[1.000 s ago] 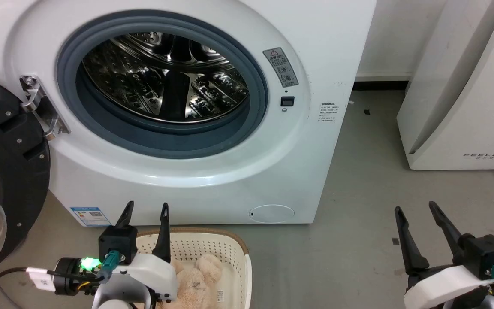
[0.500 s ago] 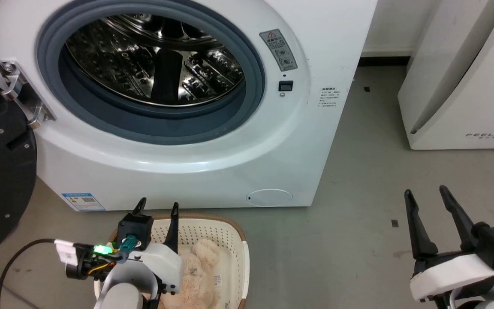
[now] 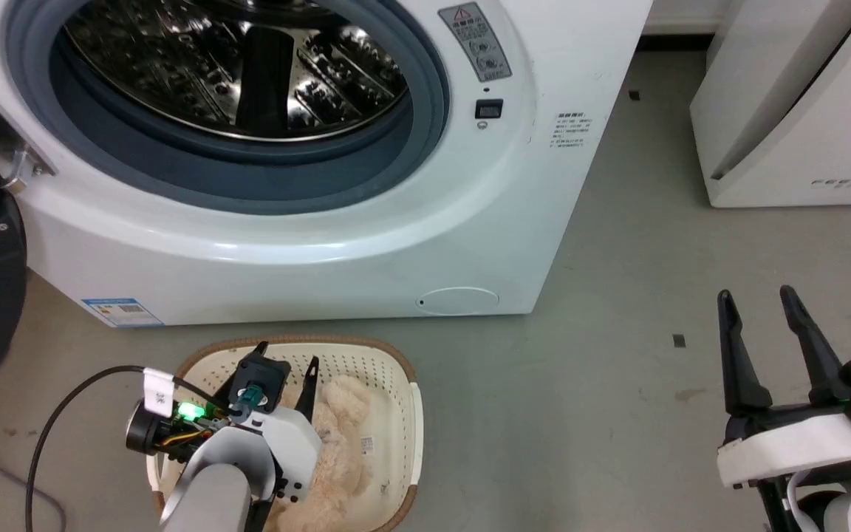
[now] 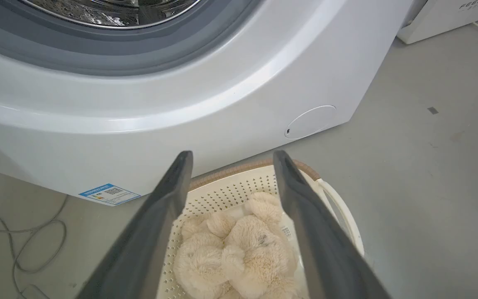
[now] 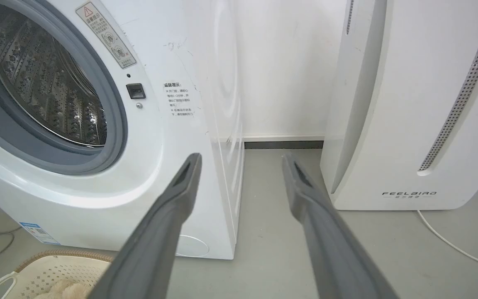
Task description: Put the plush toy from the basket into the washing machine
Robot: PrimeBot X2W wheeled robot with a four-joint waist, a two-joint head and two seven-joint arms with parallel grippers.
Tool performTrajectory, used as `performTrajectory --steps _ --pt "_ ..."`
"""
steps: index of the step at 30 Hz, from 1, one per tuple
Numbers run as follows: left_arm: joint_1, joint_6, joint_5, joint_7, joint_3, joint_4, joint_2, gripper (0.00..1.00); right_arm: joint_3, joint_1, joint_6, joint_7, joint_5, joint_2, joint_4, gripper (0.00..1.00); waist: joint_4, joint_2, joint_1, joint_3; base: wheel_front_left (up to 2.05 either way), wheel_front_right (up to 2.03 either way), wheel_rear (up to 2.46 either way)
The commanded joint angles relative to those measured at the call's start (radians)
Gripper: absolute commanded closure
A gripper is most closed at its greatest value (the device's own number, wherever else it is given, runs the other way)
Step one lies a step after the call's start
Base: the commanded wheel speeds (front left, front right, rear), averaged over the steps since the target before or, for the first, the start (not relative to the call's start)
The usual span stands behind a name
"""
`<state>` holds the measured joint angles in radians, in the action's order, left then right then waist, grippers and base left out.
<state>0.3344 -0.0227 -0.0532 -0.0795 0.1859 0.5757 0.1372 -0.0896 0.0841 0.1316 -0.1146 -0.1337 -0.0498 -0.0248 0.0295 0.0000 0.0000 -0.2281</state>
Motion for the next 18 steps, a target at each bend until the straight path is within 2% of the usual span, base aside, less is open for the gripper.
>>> performTrajectory --steps 1,18 --pt "0.031 -0.007 -0.007 0.005 0.011 0.029 0.011 0.0 -0.004 0.021 0.0 -0.011 -0.011 0.0 -0.007 0.0 0.005 0.0 0.0 -0.02 0.0 0.0 0.0" --pt "0.158 -0.045 -0.035 0.124 0.11 0.214 0.087 0.0 -0.023 0.094 -0.001 -0.046 -0.049 0.0 -0.03 0.0 0.028 0.0 0.0 -0.182 0.0 0.0 0.0"
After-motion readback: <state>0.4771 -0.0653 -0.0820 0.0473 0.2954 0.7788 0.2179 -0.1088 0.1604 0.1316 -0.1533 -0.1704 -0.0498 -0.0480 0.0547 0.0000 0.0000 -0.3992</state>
